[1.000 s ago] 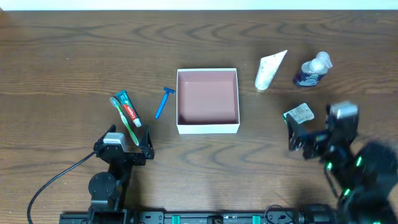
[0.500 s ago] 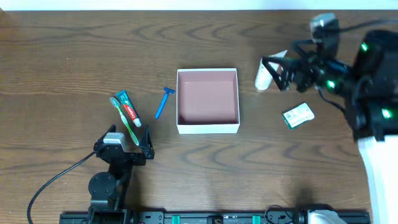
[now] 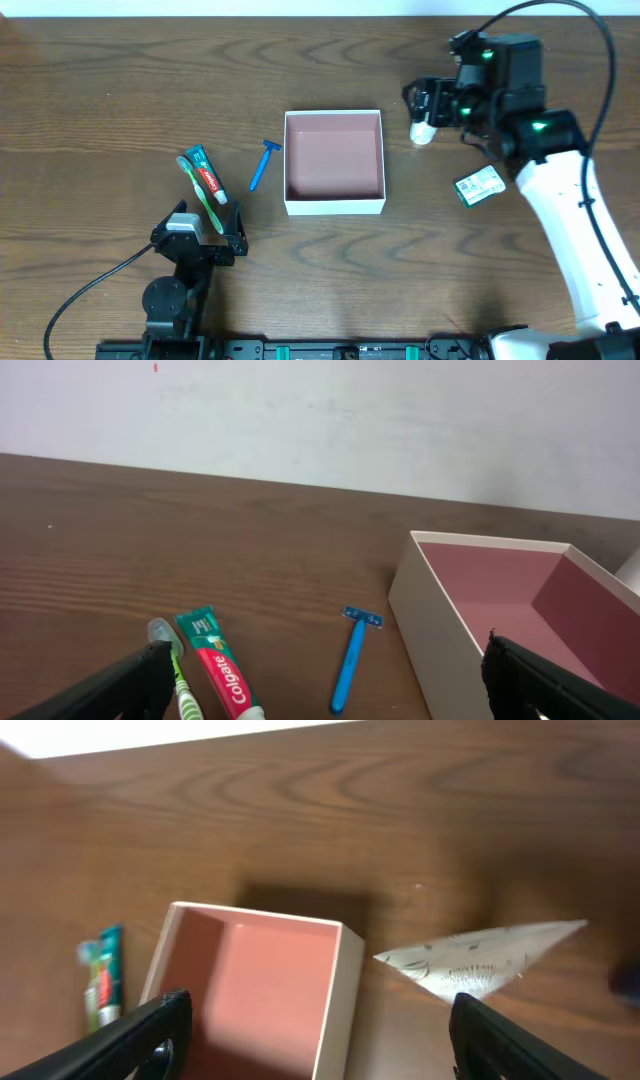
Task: Pack container
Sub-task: 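Reach the right gripper to the white Pantene tube and grasp it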
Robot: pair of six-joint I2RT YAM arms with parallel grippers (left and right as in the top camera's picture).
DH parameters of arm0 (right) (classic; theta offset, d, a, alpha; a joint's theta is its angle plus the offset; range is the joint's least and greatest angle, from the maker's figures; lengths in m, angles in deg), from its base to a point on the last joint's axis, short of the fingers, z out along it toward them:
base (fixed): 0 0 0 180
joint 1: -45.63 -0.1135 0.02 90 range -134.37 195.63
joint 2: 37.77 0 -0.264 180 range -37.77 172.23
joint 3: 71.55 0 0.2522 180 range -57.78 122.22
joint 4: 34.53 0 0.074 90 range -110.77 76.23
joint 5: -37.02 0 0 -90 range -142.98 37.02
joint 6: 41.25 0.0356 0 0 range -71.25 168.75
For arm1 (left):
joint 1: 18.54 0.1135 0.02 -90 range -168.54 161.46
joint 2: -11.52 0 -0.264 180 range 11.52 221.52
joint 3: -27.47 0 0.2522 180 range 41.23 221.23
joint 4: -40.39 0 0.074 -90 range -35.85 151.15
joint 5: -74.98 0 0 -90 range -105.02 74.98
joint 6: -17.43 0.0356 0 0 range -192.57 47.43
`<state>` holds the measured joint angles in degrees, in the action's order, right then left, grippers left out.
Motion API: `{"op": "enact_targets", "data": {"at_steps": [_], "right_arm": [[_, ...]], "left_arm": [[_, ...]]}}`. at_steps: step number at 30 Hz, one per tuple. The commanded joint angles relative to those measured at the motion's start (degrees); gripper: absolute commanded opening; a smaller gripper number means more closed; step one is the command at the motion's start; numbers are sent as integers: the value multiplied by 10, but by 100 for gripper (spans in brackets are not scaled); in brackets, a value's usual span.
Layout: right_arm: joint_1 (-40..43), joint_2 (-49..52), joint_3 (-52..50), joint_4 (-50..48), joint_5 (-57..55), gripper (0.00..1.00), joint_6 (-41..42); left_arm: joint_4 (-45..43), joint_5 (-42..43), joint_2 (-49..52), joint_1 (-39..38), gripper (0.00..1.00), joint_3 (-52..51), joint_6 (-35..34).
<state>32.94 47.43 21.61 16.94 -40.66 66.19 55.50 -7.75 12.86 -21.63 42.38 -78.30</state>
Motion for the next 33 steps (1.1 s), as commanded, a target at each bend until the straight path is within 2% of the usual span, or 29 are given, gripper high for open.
{"op": "enact_targets", "data": {"at_steps": [1, 4, 8, 23, 27, 33], "right_arm": [[-33, -7, 7, 12, -157, 82, 78], [-48, -6, 7, 37, -228, 81, 141], [-49, -1, 7, 42, -250, 81, 183], [-42, 82, 7, -14, -236, 80, 206], [-38, 91, 7, -24, -237, 74, 207], [-31, 101, 7, -28, -237, 56, 207]], "left_arm": [[21, 7, 0, 2, 98, -9, 4], [21, 7, 0, 2, 98, -9, 4], [21, 7, 0, 2, 98, -9, 4], [21, 7, 0, 2, 98, -9, 4], [21, 7, 0, 2, 98, -9, 4], [21, 7, 0, 2, 98, -9, 4]]}}
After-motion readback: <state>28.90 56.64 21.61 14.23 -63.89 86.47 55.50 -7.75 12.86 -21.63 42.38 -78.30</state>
